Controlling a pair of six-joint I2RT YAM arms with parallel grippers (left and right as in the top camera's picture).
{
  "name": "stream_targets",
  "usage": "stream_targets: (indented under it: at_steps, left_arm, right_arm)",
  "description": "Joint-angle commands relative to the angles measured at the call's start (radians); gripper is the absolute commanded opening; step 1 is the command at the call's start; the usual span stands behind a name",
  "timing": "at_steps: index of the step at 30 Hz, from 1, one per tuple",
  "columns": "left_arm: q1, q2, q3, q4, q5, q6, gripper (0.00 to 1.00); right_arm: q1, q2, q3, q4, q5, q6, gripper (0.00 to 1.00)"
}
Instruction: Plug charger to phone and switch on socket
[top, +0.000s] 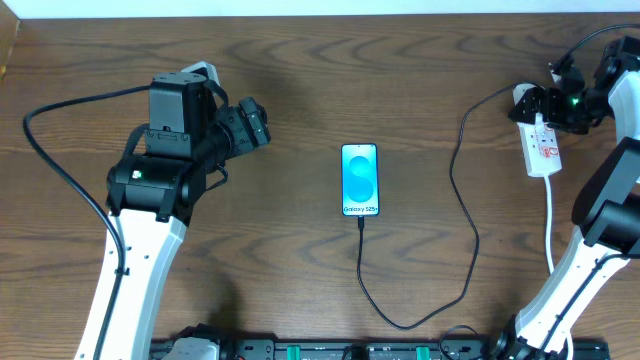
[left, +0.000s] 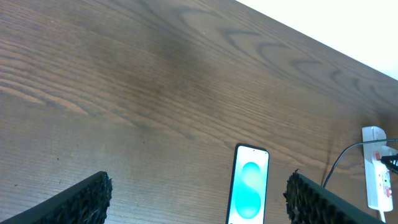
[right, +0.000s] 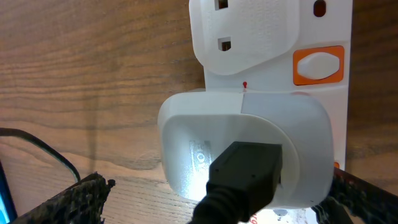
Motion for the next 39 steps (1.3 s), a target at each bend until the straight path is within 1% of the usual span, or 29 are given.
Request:
stream_targets:
  at_steps: [1,8,10,14,16,22,25,28,39]
  left_arm:
    - [0.002,-0.003,0.002,-0.003,-0.010,0.014,0.89]
    - [0.002,-0.003,0.002,-0.003,-0.010,0.014,0.89]
    - [0.002,-0.003,0.002,-0.003,-0.010,0.014,0.89]
    - [0.002,-0.003,0.002,-0.003,-0.010,0.014,0.89]
    - [0.002,-0.003,0.002,-0.003,-0.010,0.014,0.89]
    - [0.002,-0.003,0.002,-0.003,-0.010,0.014,0.89]
    - [0.002,-0.003,0.002,-0.003,-0.010,0.014,0.89]
    - [0.002,-0.003,0.002,-0.003,-0.010,0.014,0.89]
    - [0.002,-0.003,0.002,-0.003,-0.010,0.014,0.89]
  right_arm:
    - [0.032,0.034,-0.043,-0.028,-0.137,0.011,0.99]
    - [-0.034,-0.021,0.003,-0.089,-0.134,0.060,0.99]
    - [-0.055,-0.057,0.003,-0.110,-0.098,0.080,0.99]
    - [-0.074,-0.173,0.003,-0.163,0.062,0.158,0.99]
    - [-0.072,-0.241,0.003,-0.180,0.096,0.177,0.99]
    - [-0.070,-0.499,0.003,-0.154,0.068,0.182,0.99]
    - [-0.070,-0.567,0.003,-0.155,0.068,0.182,0.99]
    - [-0.070,-0.594,0.003,-0.155,0.068,0.182,0.99]
    - [-0.070,-0.592,0.002,-0.155,0.068,0.182,0.99]
